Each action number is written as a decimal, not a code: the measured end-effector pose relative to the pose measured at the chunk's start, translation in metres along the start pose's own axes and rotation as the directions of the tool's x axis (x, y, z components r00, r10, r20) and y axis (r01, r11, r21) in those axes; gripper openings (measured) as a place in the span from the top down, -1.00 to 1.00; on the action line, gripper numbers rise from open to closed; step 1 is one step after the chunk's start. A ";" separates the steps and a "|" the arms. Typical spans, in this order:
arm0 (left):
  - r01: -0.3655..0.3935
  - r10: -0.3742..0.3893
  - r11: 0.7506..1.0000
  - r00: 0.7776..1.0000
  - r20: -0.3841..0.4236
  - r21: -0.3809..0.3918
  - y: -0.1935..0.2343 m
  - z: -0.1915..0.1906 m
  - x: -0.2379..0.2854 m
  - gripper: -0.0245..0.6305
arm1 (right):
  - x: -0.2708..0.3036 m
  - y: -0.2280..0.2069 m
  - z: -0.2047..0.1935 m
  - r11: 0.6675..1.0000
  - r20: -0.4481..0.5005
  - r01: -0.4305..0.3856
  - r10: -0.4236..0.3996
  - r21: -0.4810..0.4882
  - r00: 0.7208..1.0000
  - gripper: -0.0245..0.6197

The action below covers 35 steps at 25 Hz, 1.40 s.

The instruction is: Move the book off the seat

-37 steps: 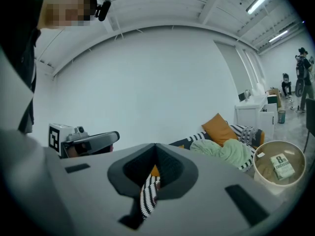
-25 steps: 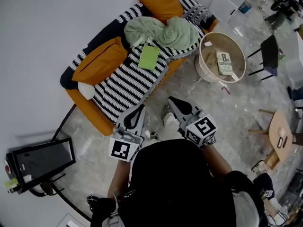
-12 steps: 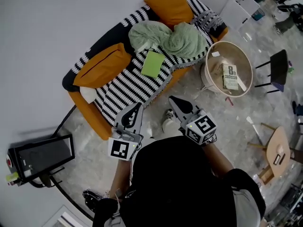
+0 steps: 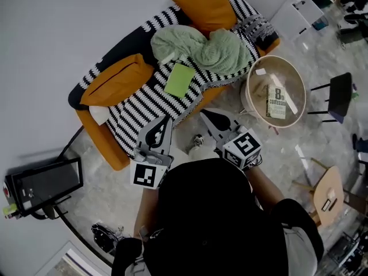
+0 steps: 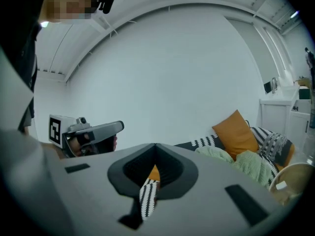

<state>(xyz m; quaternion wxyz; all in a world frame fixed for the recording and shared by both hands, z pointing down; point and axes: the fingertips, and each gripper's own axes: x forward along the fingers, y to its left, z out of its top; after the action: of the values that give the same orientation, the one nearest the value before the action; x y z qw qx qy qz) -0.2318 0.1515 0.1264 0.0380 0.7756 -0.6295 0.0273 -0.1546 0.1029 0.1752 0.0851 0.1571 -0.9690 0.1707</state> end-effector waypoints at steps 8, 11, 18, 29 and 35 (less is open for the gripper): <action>0.029 -0.029 1.000 0.999 -0.034 -0.012 -0.001 -0.010 0.034 0.90 | 0.006 -0.040 0.009 0.999 0.008 0.038 -0.038 0.009 0.999 0.88; 0.040 -0.040 0.999 0.998 -0.057 -0.016 0.007 -0.019 0.045 0.90 | 0.012 -0.055 0.011 0.998 0.020 0.065 -0.065 0.024 0.998 0.88; 0.075 -0.081 0.996 0.991 -0.106 -0.052 0.036 -0.055 0.085 0.90 | 0.031 -0.100 0.005 0.985 0.012 0.156 -0.157 0.070 0.988 0.88; 0.084 -0.093 0.994 0.982 -0.161 -0.065 0.105 -0.111 0.155 0.90 | 0.088 -0.170 -0.052 0.949 -0.089 0.273 -0.262 0.158 0.961 0.88; 0.103 -0.115 0.992 0.972 -0.205 -0.069 0.135 -0.148 0.184 0.90 | 0.129 -0.194 -0.075 0.943 -0.120 0.288 -0.270 0.169 0.955 0.88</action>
<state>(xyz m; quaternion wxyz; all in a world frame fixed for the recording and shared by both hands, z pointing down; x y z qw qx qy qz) -0.3248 -0.0414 0.2935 0.1276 0.8005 -0.5789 0.0882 -0.2024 -0.0786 0.3315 0.1396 0.2915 -0.9117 0.2536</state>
